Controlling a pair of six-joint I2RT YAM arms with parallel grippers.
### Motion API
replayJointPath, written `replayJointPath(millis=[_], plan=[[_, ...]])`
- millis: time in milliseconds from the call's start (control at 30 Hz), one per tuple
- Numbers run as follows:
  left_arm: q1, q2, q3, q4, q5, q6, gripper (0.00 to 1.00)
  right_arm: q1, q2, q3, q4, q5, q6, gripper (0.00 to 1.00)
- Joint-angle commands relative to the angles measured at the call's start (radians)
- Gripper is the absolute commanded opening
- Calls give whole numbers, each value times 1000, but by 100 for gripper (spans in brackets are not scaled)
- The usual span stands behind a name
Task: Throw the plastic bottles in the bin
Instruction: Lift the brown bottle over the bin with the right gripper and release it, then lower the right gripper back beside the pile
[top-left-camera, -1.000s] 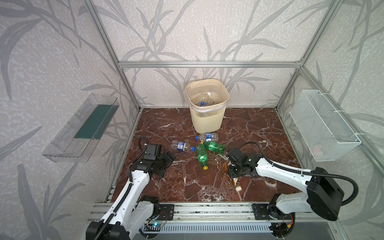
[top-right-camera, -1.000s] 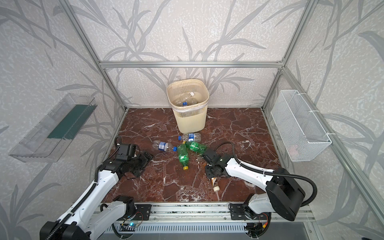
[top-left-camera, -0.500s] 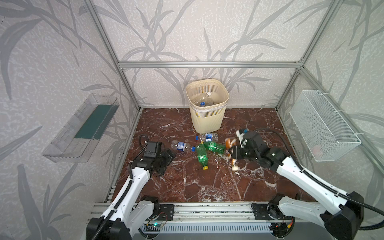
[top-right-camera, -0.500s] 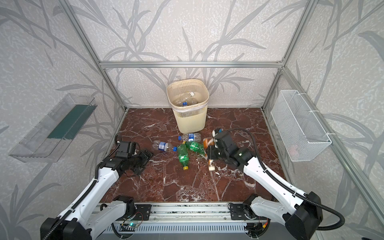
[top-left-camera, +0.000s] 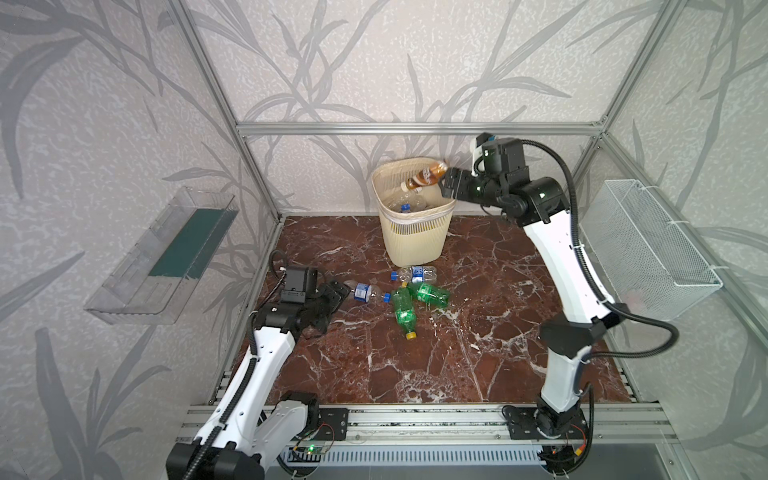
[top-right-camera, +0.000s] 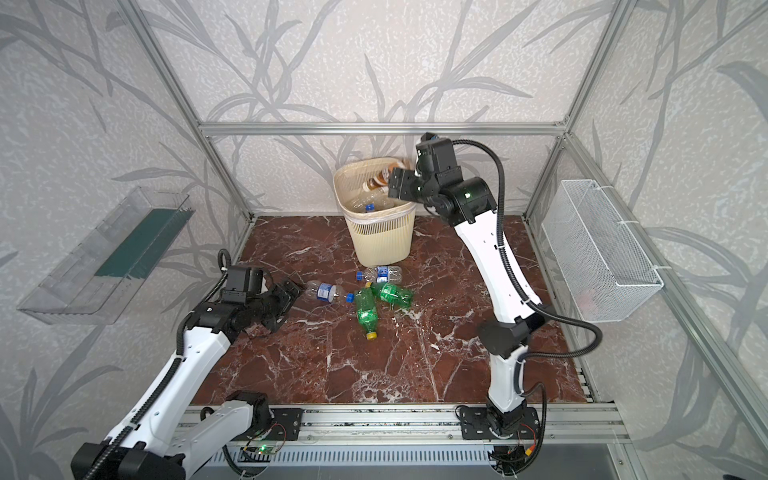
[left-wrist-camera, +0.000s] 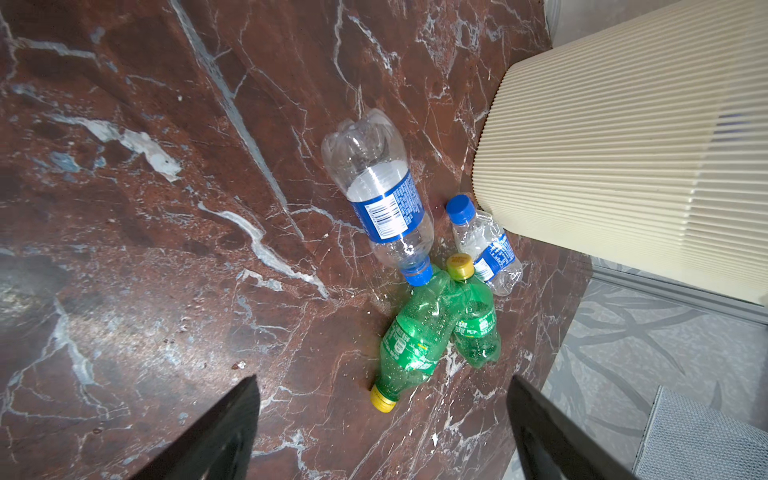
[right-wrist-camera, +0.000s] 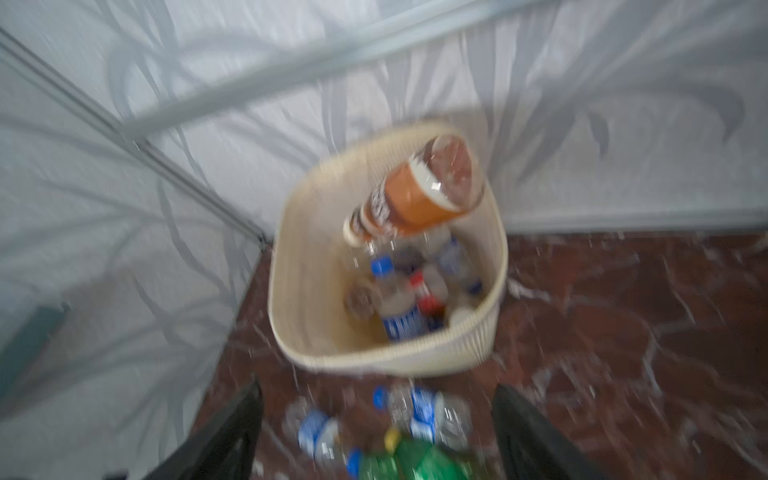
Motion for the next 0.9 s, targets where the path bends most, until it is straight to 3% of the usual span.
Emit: replayJointPath(millis=[0,167,400,600,867], plan=[[13,-8,-45,-12,8,13,93,-6,-403,-474,285,44,27,85],[19,-27,-110,20,8,2,93,-37,-596,-905,292,26,90,83],[19,-18,-134,63,8,-53,93,-38,-656,-1276,381,-80,216,81],[15,48,-138,169,44,-156,93,-37,-645,-1383,475,-144,266,79],[-27,178,-135,314,-10,-301,94,-29,-652,-1425,512,-180,276,78]])
